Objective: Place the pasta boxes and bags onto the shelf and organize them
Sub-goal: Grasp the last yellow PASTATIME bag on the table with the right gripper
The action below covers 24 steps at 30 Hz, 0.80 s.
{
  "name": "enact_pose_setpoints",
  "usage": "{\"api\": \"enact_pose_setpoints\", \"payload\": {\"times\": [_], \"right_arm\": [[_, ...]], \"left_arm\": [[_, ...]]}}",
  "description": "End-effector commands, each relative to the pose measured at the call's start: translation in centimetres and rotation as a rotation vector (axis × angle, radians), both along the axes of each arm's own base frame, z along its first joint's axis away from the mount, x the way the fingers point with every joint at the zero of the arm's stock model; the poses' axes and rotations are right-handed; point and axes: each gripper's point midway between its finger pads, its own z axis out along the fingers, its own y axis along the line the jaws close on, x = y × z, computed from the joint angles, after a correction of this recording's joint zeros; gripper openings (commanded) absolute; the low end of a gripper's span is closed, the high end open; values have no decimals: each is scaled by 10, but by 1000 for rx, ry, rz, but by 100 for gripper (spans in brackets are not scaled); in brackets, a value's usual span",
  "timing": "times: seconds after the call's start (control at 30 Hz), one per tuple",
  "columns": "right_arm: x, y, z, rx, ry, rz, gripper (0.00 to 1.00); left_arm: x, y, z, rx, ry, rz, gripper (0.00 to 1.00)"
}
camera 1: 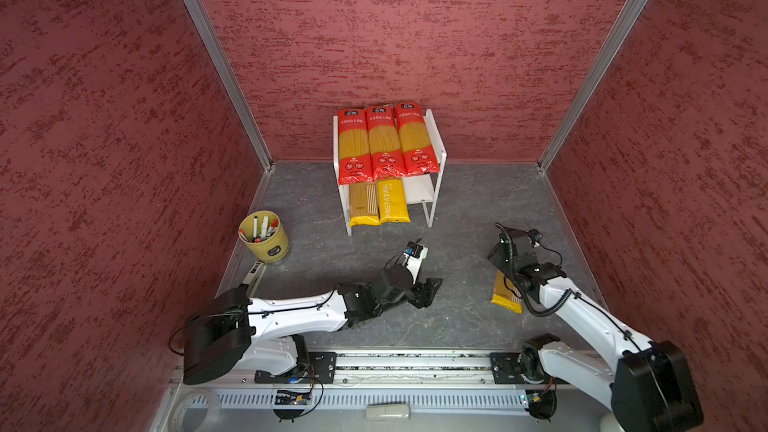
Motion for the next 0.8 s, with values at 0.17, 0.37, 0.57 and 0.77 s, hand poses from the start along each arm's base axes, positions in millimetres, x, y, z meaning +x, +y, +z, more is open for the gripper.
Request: {"api": "enact_pose_setpoints", "payload": {"times": [0.17,0.37,0.57,0.77], "right_arm": [[-19,-10,-41,22,105,-56,68],[-20,15,-67,155,140,-7,62],[-10,51,-68,217,124,90,60],[-1,89,-70,226,133,210,59]], "left_arm": [[7,10,4,-16,-12,34,72],[8,10,0,-25,3,38,72],[10,9,-2,-25,10,38,72],[11,9,-3,-24,13,41,72]]}}
